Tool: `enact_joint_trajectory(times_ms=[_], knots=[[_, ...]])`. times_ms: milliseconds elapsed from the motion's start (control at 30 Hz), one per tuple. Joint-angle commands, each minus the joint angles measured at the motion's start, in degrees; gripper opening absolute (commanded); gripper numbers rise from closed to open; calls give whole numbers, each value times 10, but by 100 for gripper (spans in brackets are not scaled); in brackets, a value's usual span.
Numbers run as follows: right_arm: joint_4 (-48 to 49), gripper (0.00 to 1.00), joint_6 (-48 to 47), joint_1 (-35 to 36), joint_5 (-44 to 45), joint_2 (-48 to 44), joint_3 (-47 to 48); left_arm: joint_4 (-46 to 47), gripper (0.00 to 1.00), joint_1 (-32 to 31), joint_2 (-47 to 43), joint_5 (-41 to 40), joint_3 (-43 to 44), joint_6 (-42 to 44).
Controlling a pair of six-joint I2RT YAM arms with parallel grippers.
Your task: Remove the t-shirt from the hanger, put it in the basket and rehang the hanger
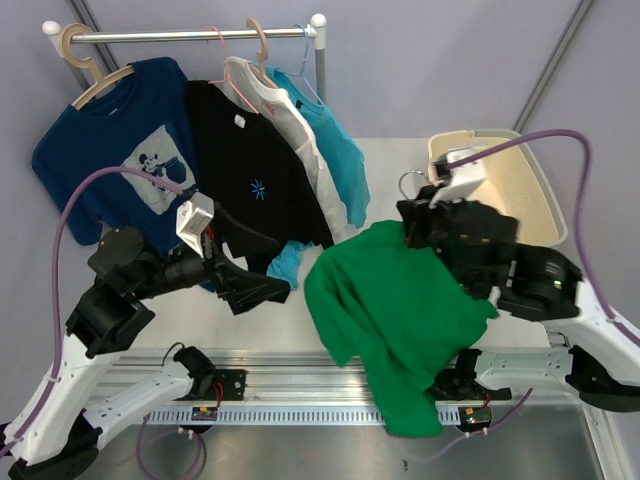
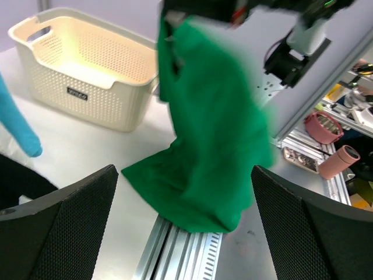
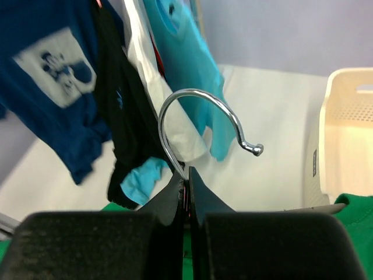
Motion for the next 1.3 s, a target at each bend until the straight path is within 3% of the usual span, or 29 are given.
enact_joint_trajectory(times_ms=[0,200,367,433,467,533,567,933,1267], knots=[[99,0,-10,0,42,17,-24,34,99,-6,1,39,-38,-15],[116,0,-11,0,46,48,-19,73,99,-21,8,69,-99,-19],[121,0,-6,1,42,57,-25,87,95,-40,1,37,-126,-9],[123,0,-5,0,39,55,-29,87,80,-40,1,37,-130,-5],[122,0,-5,1,41,55,-30,87,51,-40,3,34,-132,-4],[119,0,-11,0,48,53,-29,87,26,-40,1,27,-138,-4],[118,0,-13,-1,49,52,-29,86,1,-40,-1,25,-141,-5],[85,0,-18,-61,49,-21,-10,40,0,-40,-34,-79,-172,-23],[65,0,-47,-80,103,-79,-10,-24,0,-40,-68,-177,-139,-39]])
